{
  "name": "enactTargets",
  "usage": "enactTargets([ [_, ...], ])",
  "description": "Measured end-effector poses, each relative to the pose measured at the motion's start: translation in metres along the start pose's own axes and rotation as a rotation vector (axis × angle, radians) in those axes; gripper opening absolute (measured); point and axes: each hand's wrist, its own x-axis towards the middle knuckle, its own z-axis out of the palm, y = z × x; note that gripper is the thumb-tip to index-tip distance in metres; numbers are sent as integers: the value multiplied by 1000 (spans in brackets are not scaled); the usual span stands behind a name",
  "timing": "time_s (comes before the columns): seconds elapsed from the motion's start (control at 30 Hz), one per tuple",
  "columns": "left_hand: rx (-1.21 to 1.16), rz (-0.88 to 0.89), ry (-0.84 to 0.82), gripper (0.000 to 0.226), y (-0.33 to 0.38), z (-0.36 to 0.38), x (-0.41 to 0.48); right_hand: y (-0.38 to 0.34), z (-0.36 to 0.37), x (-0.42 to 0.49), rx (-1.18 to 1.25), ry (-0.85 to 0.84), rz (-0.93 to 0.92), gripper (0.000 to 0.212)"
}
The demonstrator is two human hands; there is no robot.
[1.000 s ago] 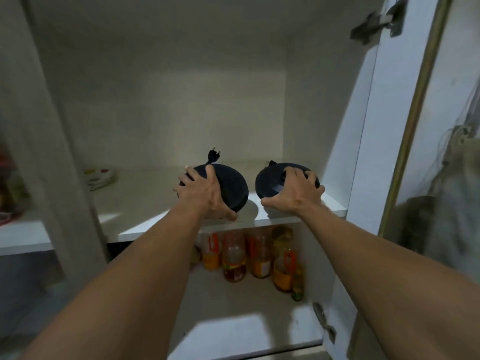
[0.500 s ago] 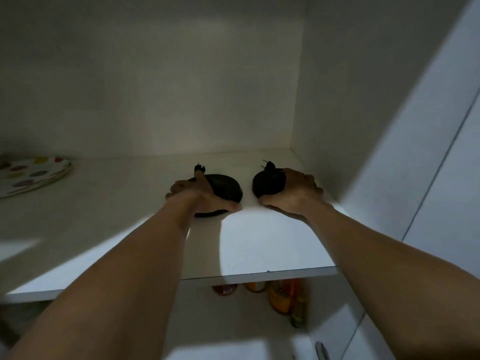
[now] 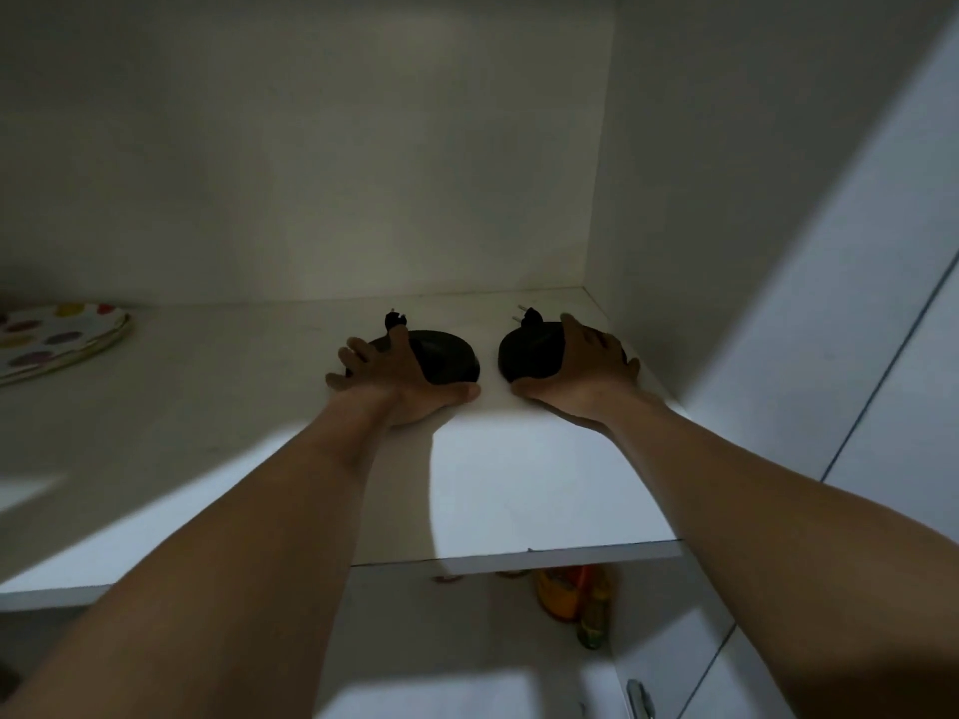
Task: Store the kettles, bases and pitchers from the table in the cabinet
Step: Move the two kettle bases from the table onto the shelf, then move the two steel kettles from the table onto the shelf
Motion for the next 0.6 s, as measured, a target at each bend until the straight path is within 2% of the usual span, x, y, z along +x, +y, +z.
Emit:
enactTargets([
  [0.23,122,221,235,98,-28,-22,-61,-32,-7,-56,-101,181,-120,93],
  [0.43,208,235,393,85,-67,-71,-155,-93,-29,-144,-67,212,-258,91],
  [0.6,219,165,500,81,-136,-110,-251,-163,-28,-235,-47,239,-402,90],
])
